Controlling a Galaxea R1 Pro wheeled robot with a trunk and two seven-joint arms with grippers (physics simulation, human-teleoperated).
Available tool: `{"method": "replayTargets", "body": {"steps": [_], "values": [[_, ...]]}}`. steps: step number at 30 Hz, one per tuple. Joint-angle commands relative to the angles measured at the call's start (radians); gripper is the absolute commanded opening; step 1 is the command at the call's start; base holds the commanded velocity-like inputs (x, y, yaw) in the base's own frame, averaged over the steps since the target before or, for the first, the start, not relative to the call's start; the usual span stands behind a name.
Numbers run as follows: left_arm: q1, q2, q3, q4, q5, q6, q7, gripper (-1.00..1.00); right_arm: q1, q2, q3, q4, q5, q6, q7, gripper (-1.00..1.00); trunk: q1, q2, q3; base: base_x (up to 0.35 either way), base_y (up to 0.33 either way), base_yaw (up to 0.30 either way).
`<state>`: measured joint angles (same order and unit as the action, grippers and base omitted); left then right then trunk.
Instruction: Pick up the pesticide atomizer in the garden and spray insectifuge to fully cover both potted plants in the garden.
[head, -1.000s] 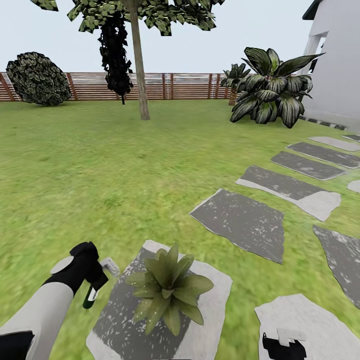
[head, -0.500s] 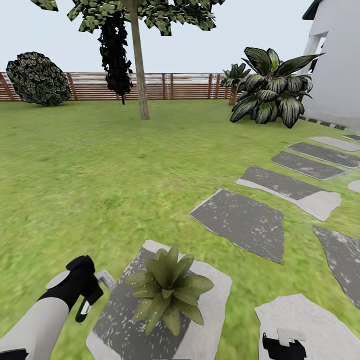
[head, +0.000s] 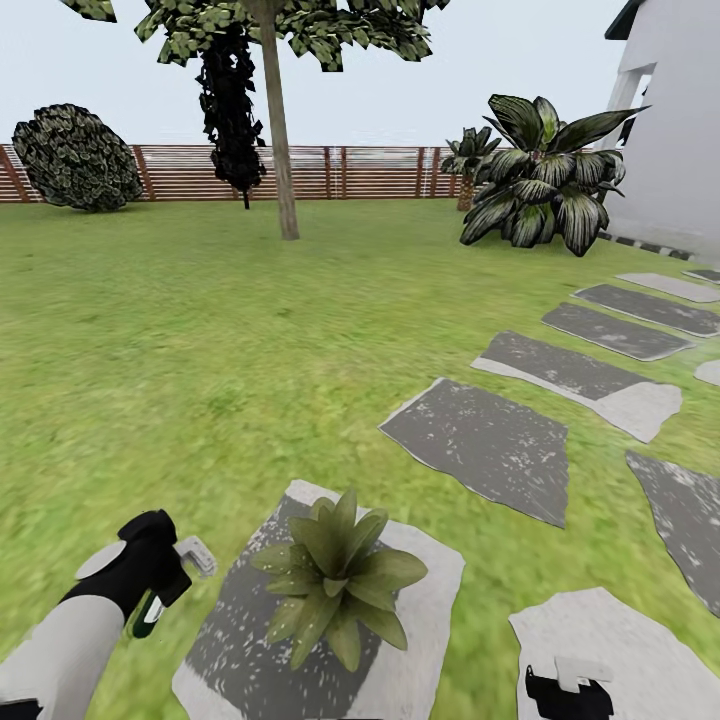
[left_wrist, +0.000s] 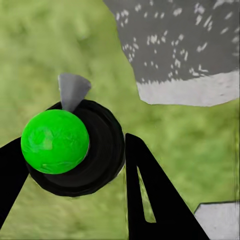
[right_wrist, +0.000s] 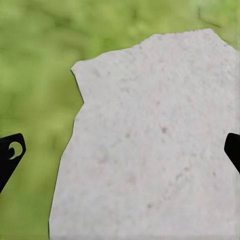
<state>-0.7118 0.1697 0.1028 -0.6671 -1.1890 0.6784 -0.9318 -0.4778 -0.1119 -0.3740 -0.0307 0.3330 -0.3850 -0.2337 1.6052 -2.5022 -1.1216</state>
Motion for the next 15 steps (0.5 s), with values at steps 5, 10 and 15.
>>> {"method": "replayTargets", "body": {"steps": [5,10,15], "values": [[-0.001,-0.069,0.001,-0.005,-0.012,0.001,-0.004,-1.0,-0.001,0.0,-0.007,0.002,0.011,-0.003,-0.004,1.0,0.0,0.0,-0.001,0.0,0.0,0.0],[-0.001,-0.047,0.005,0.0,-0.011,-0.002,-0.006,-1.0,-0.001,0.0,-0.008,0.002,0.011,-0.003,-0.004,1.0,0.0,0.0,-0.001,0.0,0.0,0.0],[0.0,0.036,0.008,0.01,0.002,-0.08,-0.01,-1.0,-0.001,-0.002,-0.008,0.001,0.009,-0.003,-0.004,1.0,0.0,0.0,-0.001,0.0,0.0,0.0]]}}
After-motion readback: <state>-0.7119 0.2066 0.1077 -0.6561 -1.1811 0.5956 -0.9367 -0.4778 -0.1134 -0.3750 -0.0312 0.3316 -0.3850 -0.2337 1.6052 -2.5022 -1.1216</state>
